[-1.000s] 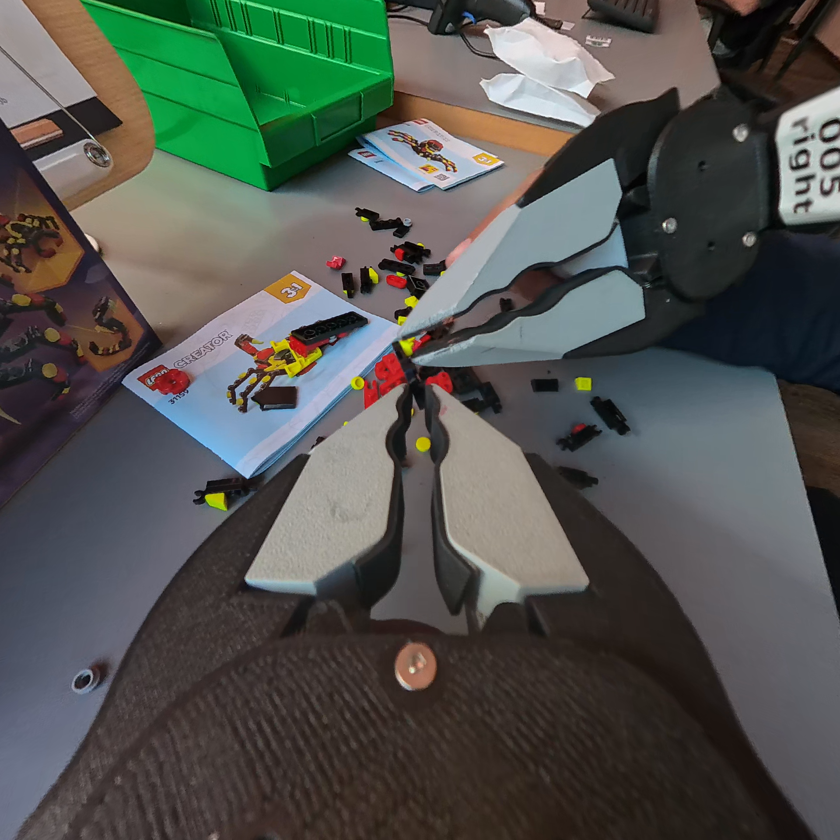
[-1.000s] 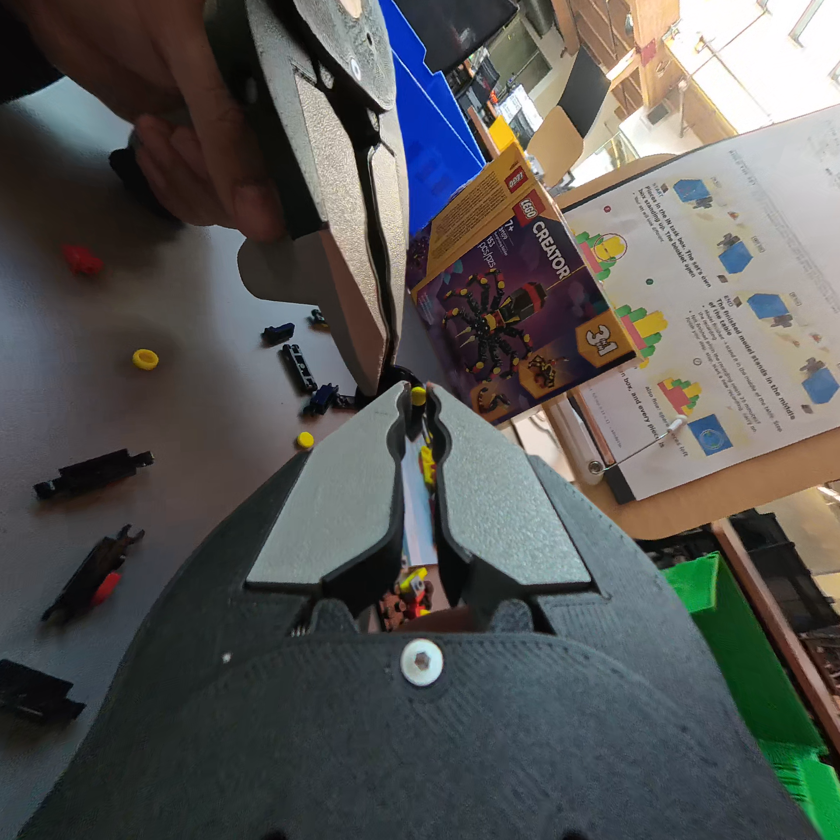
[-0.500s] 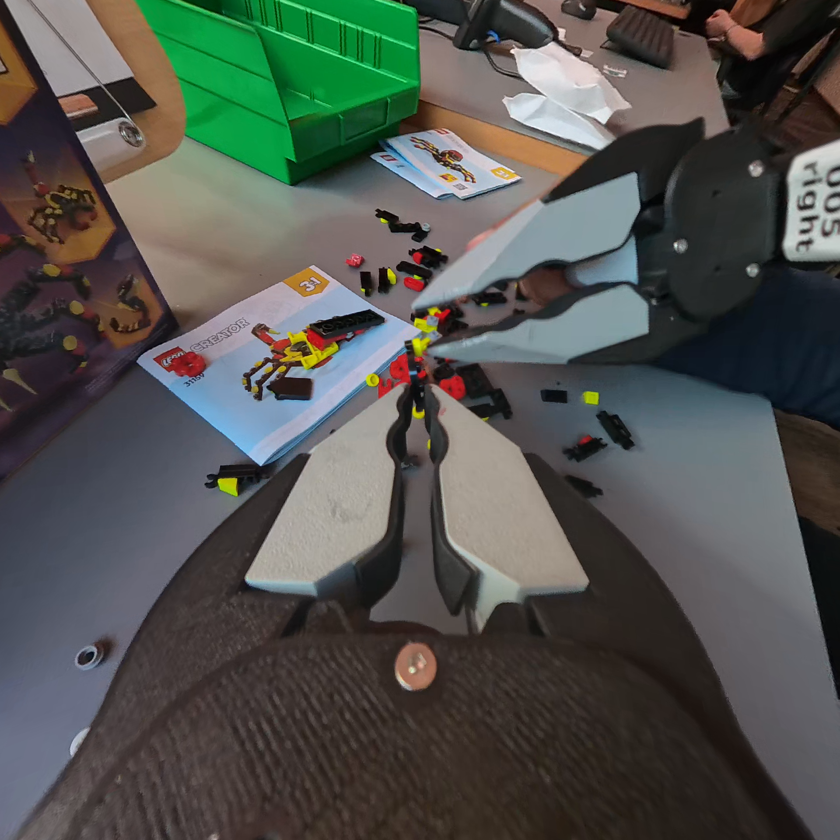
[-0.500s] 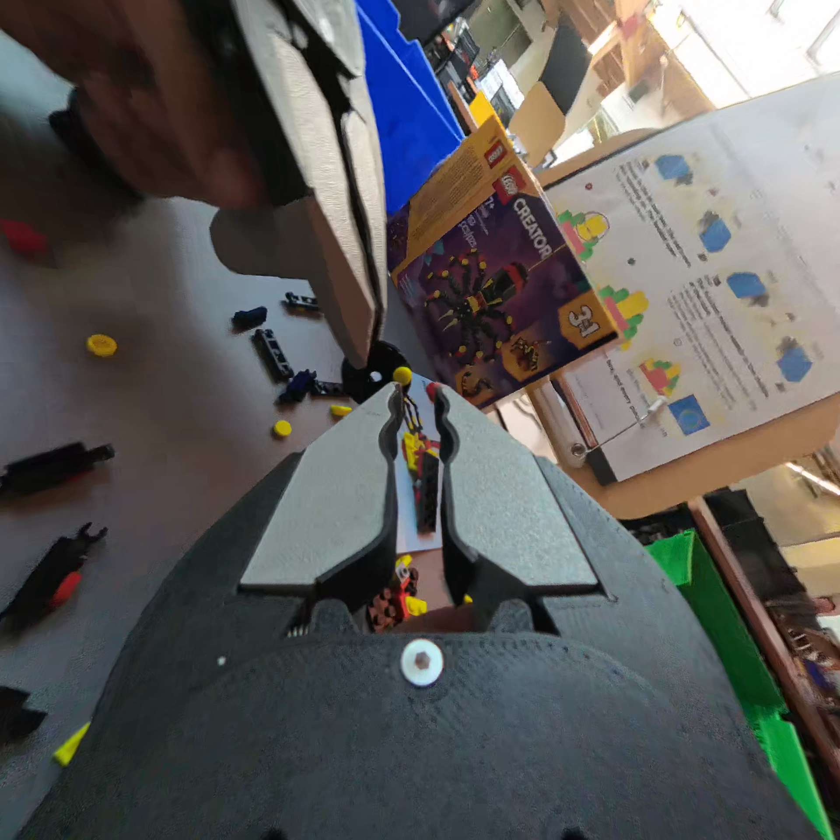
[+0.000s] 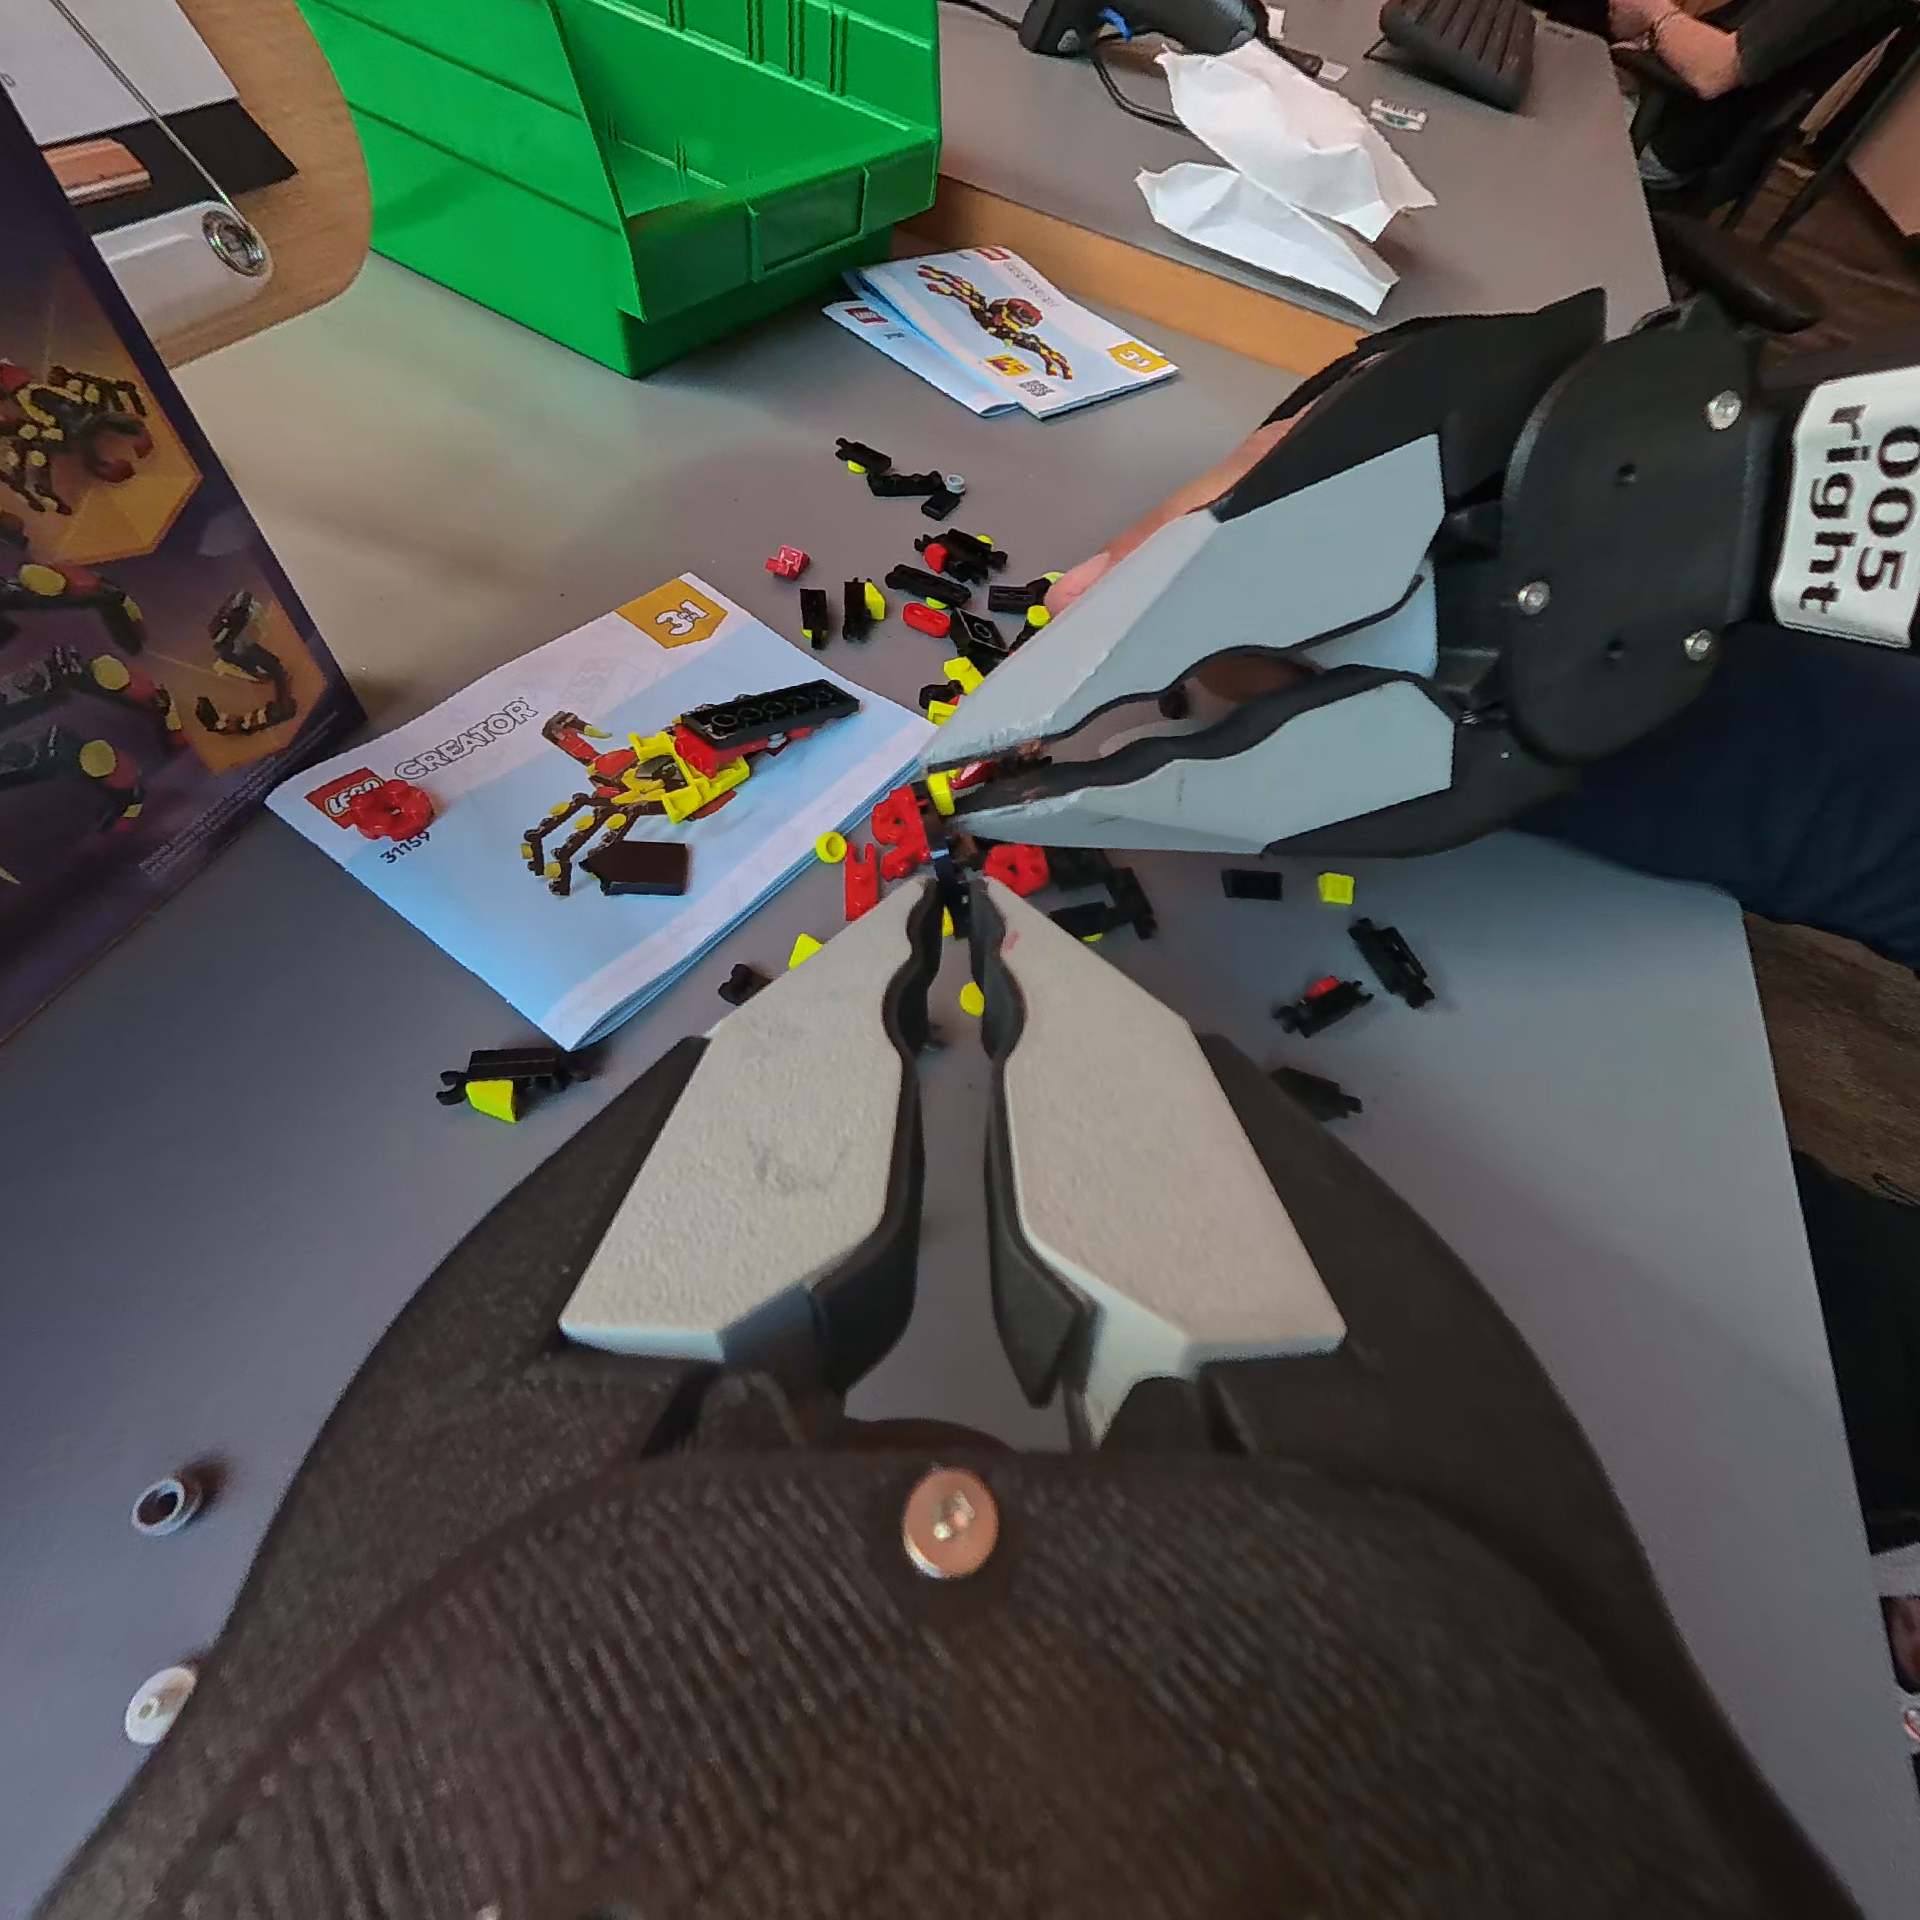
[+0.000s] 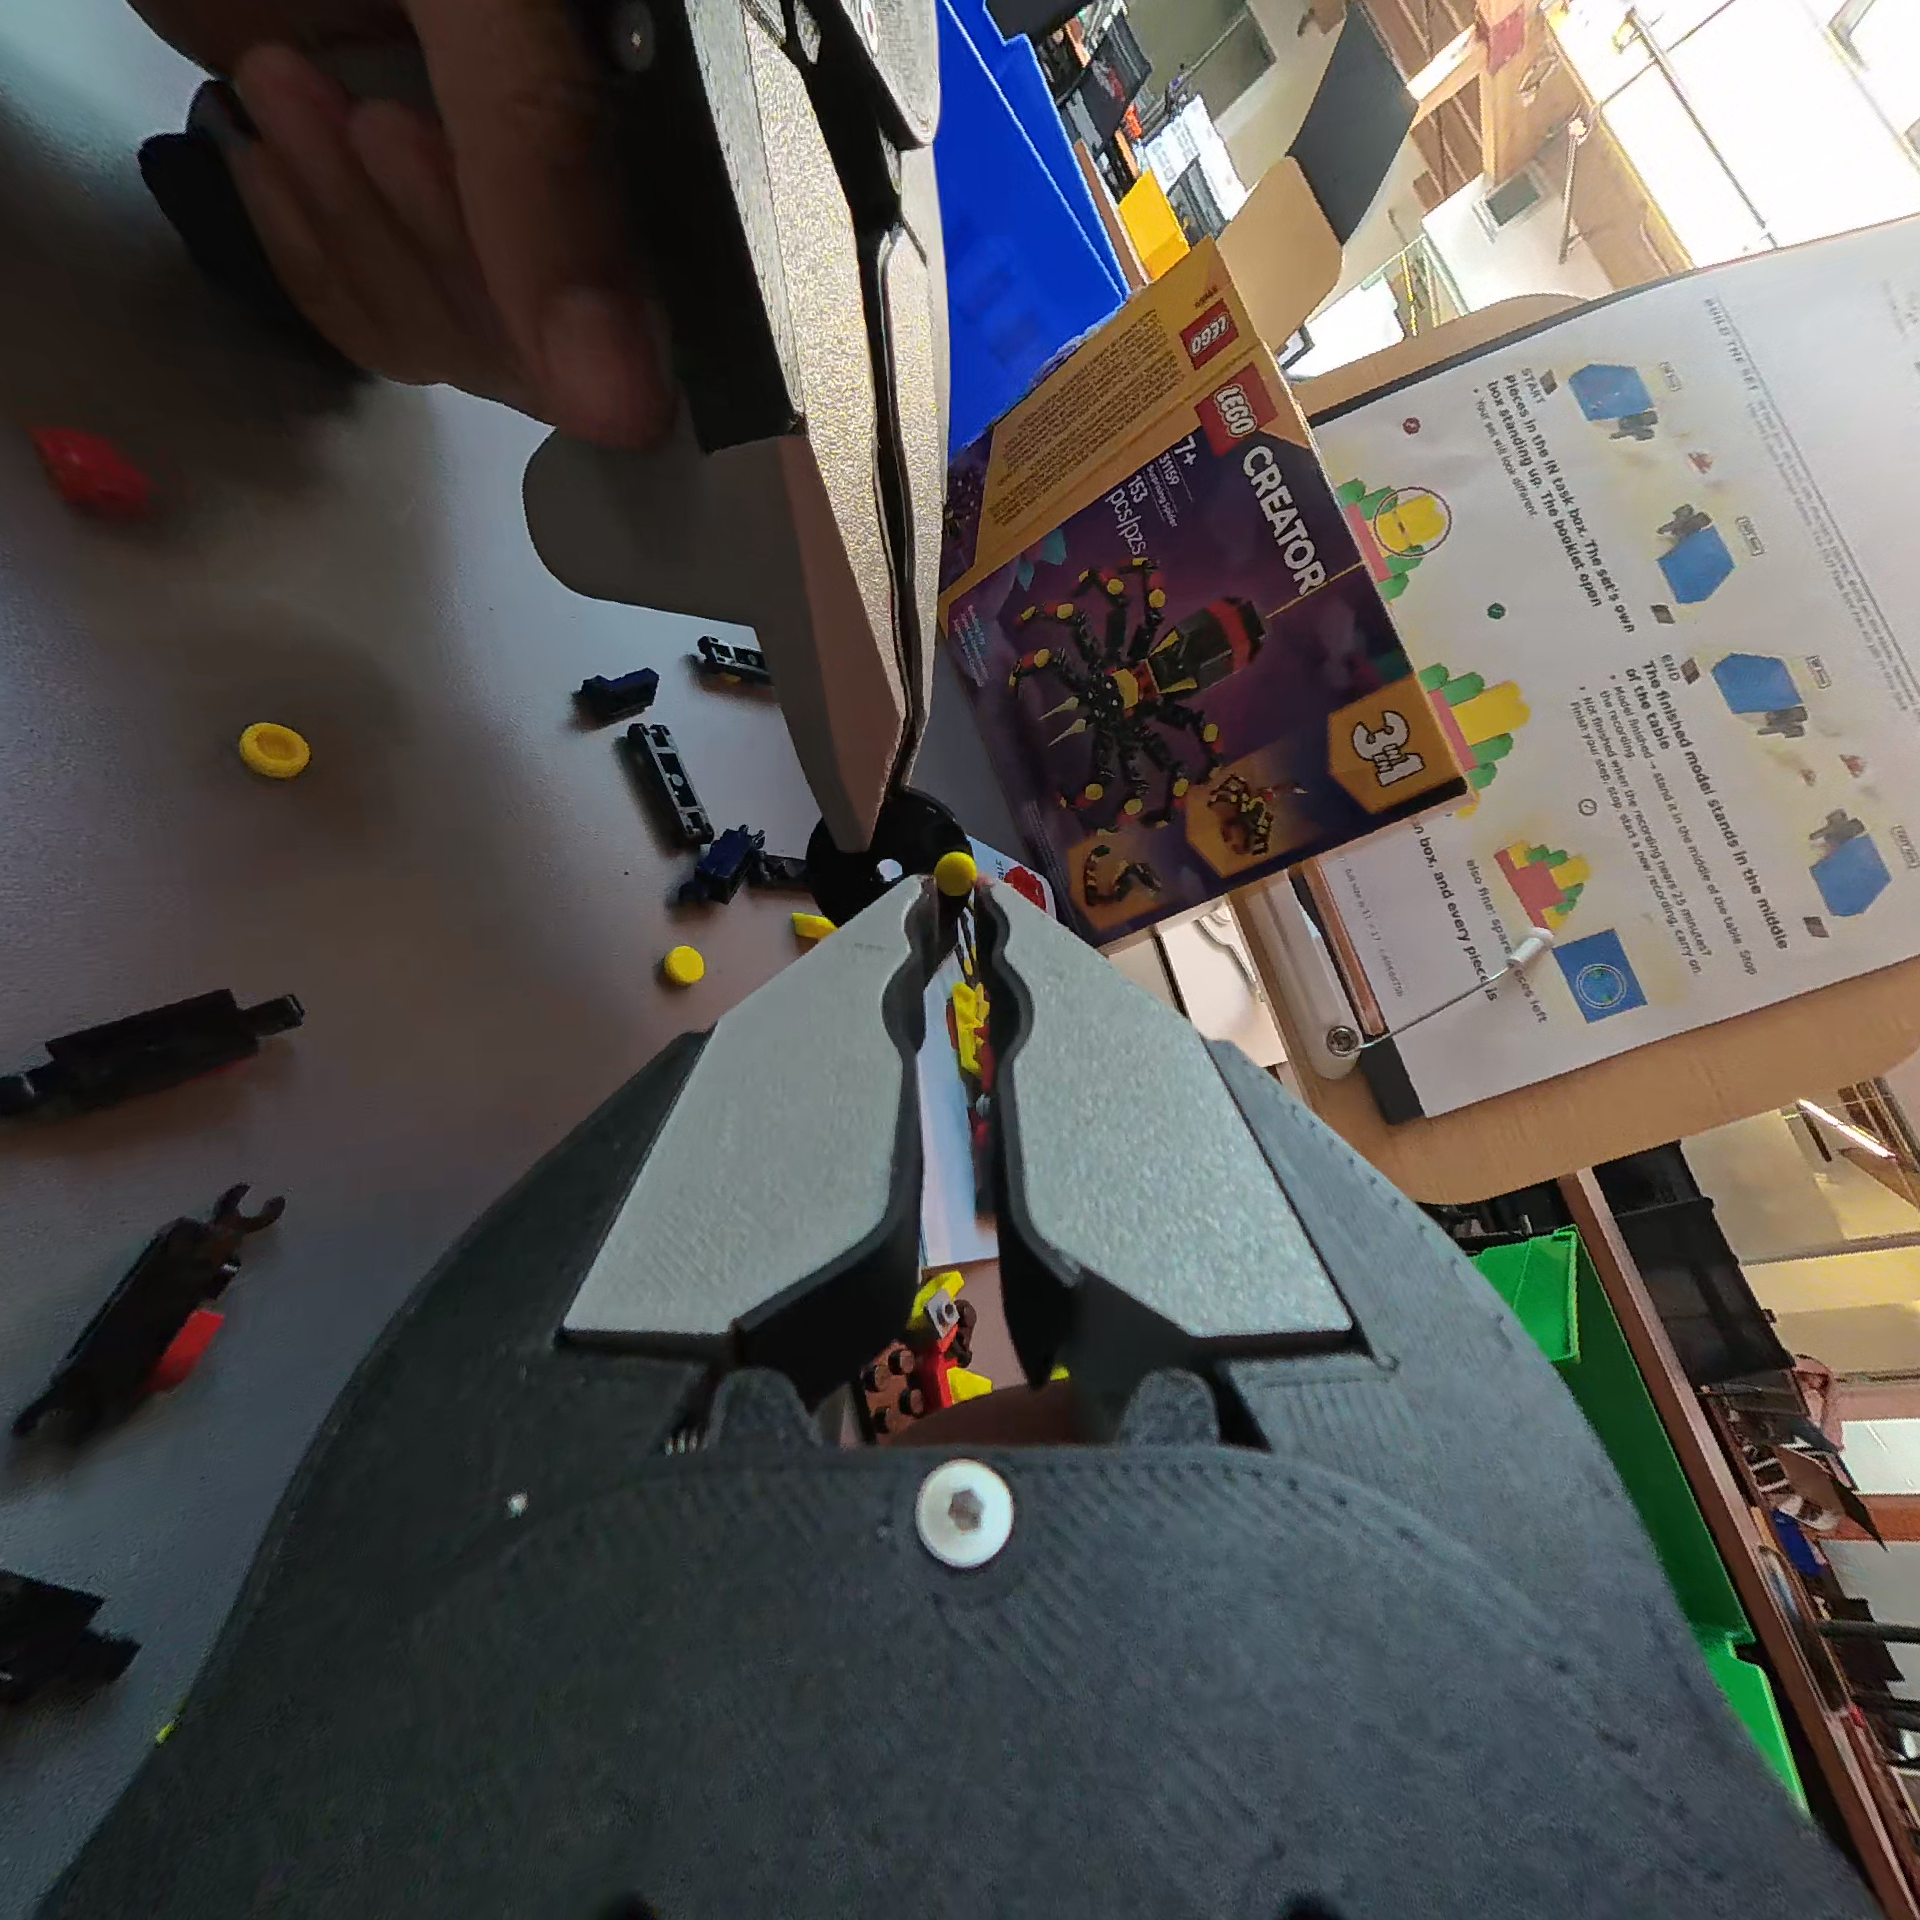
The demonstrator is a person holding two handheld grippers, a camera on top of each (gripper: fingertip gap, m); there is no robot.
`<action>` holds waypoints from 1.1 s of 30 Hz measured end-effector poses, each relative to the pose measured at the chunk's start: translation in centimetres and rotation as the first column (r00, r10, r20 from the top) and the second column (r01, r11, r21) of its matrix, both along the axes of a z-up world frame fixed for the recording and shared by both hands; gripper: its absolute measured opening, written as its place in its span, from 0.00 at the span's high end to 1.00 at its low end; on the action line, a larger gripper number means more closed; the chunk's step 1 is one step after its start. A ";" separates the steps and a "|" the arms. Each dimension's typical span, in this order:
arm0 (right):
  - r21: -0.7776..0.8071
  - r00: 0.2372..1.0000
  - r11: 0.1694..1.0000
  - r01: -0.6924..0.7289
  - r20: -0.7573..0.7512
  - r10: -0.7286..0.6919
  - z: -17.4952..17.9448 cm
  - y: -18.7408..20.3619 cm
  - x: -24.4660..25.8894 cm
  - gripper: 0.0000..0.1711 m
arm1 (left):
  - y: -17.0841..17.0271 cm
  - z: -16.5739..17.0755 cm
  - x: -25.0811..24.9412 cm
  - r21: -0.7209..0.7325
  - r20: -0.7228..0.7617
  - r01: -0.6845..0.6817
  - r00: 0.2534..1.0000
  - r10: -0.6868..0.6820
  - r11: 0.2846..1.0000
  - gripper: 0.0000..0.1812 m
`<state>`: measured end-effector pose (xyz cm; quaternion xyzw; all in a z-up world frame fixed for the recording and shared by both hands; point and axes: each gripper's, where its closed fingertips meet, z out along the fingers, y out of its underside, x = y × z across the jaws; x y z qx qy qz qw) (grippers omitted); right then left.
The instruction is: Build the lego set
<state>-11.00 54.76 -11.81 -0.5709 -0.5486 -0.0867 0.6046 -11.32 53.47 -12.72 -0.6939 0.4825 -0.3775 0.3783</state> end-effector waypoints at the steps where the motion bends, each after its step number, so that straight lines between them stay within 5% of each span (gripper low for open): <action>1: -0.002 1.000 1.000 -0.003 0.004 0.003 -0.1 0.0 0.0 0.98 | -0.1 -0.1 0.0 -0.002 -0.005 0.005 1.000 -0.005 1.000 0.99; 7: -0.045 0.999 0.998 -0.037 0.038 0.039 -0.8 -0.6 -0.1 0.90 | -0.8 -1.3 -0.3 0.038 -0.105 0.061 0.993 -0.057 0.997 0.99; 9: -0.058 0.996 0.997 -0.056 0.065 0.060 -1.3 -0.9 -0.2 0.97 | -0.9 -1.4 -0.1 0.077 -0.118 0.065 0.991 -0.056 0.995 0.99; 23: -0.037 0.974 0.995 -0.097 0.200 0.102 -3.0 -1.7 -0.5 0.97 | -1.8 -3.0 -0.3 0.149 -0.246 0.145 0.964 -0.106 0.978 0.99; 29: 0.011 0.970 0.999 -0.052 0.238 0.048 -2.4 -1.1 -0.3 0.98 | -1.1 -2.4 -0.3 0.174 -0.219 0.106 0.973 -0.066 0.979 0.99; 33: 0.082 0.981 0.996 0.032 0.189 -0.047 -0.6 -0.3 -0.2 0.98 | -0.1 -0.6 -0.3 0.031 -0.052 0.007 0.999 -0.006 0.999 0.99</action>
